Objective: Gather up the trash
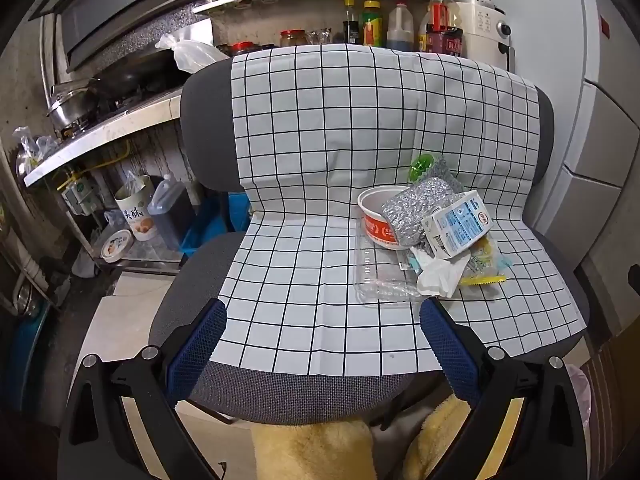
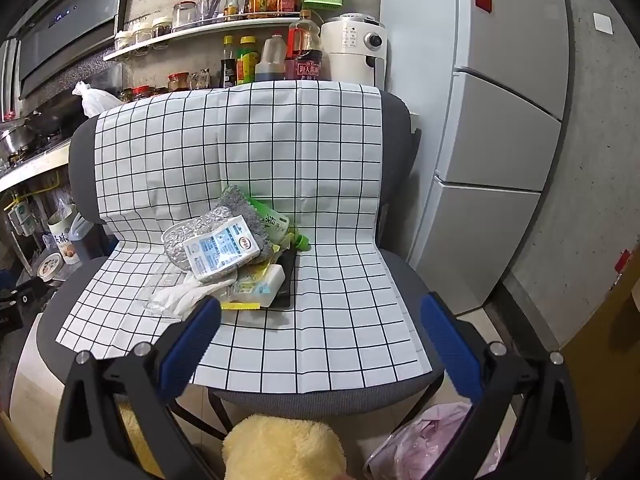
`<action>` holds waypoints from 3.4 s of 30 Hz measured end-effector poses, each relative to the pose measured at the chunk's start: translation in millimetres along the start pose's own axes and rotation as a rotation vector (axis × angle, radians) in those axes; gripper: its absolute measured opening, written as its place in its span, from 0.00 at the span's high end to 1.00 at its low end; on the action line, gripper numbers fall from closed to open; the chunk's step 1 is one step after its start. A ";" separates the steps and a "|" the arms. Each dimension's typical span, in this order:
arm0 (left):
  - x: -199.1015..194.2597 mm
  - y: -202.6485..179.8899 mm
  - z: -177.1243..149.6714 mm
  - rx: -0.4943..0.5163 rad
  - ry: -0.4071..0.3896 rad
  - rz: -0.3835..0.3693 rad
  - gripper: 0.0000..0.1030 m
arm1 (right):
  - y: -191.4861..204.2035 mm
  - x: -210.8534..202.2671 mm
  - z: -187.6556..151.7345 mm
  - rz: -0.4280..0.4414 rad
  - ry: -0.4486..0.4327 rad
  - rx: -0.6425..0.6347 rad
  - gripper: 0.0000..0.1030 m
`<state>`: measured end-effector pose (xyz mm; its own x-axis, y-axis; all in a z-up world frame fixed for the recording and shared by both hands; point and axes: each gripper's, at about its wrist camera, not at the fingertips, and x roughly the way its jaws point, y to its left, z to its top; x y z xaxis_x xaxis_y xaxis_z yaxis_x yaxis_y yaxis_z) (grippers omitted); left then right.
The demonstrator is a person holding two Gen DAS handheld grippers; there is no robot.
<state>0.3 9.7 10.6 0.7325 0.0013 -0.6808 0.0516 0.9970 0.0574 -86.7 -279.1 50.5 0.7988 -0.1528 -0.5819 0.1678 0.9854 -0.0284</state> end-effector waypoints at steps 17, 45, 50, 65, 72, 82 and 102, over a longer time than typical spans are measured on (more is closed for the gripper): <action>-1.0 -1.6 2.3 0.001 -0.005 0.003 0.07 | -1.2 -0.8 1.1 -0.001 -0.001 -0.001 0.06; -0.6 -1.0 2.6 -0.003 -0.001 0.006 0.07 | -0.7 0.7 -1.8 -0.003 0.002 0.002 0.06; -0.8 -0.7 3.0 -0.003 -0.001 0.007 0.07 | -0.8 0.8 -2.1 -0.003 0.002 0.002 0.06; 0.2 -0.6 0.2 -0.005 0.003 0.005 0.07 | -1.8 3.7 -3.4 -0.004 0.005 0.007 0.06; 1.4 -0.3 -1.8 -0.007 0.006 0.005 0.07 | -2.0 5.2 -5.0 -0.004 0.008 0.009 0.06; 11.2 0.2 -5.7 -0.016 0.026 0.008 0.07 | 0.4 16.7 -10.1 0.005 0.037 0.012 0.06; 79.1 12.6 -13.1 -0.011 0.104 0.059 0.07 | 54.5 107.0 -16.6 0.196 0.087 -0.082 0.06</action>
<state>50.0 23.4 -52.0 0.6594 0.0674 -0.7488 0.0027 0.9958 0.0920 -1.7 -240.5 -26.8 0.7578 0.0458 -0.6508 -0.0361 0.9989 0.0283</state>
